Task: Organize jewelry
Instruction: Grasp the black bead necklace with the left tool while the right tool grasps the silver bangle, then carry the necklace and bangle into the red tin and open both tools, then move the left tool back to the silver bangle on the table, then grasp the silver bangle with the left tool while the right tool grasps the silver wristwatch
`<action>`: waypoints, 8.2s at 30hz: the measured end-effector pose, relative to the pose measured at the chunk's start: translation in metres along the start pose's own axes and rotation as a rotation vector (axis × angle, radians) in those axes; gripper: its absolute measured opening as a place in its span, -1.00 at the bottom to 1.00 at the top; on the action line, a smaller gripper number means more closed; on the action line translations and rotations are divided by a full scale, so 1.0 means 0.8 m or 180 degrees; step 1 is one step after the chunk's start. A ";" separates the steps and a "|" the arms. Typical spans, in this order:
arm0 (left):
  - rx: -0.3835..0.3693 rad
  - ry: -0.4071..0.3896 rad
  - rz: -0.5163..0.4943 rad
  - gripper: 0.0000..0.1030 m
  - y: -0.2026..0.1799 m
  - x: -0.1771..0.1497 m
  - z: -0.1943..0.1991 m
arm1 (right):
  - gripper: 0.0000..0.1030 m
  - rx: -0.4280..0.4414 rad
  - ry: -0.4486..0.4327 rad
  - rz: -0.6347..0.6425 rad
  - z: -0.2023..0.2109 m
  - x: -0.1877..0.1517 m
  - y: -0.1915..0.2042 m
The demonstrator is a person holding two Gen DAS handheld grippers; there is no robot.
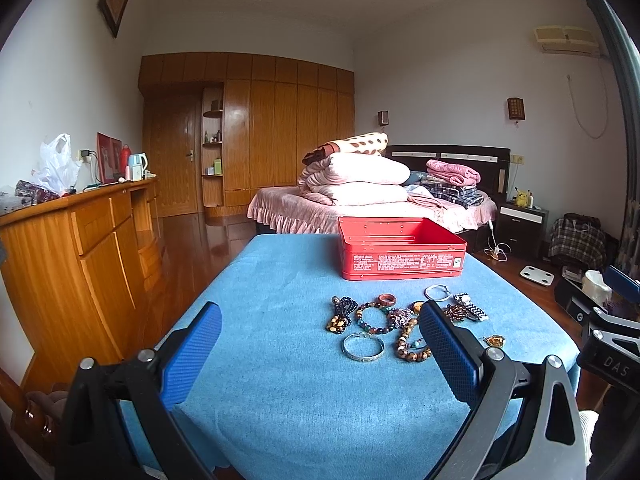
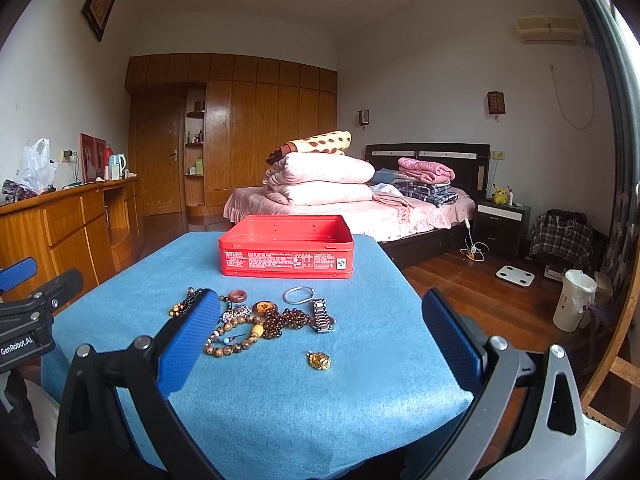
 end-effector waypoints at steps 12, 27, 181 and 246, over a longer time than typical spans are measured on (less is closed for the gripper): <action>0.0100 0.0327 -0.0003 0.88 0.006 0.002 -0.065 | 0.90 0.0081 0.0331 -0.0081 -0.068 -0.011 -0.003; 0.0186 0.0885 -0.0177 0.88 0.002 0.000 -0.180 | 0.90 0.0382 0.0725 -0.0164 -0.158 -0.001 -0.001; -0.0367 0.1481 0.0038 0.01 -0.026 -0.051 -0.206 | 0.19 0.0567 0.1406 -0.0166 -0.235 -0.038 -0.027; -0.0038 0.1388 0.0015 -0.06 -0.005 -0.070 -0.226 | -0.39 0.0669 0.1559 0.0340 -0.240 -0.057 0.000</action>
Point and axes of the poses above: each gripper's, at about its wrist camera, not at the fingertips, and z roughly against the way its jaws point, y to its left, x to its top, the point moved 4 cm from there along -z, roughly the way its jaws point, and after that the axes turned 9 degrees about z, right-handed, at the moved point
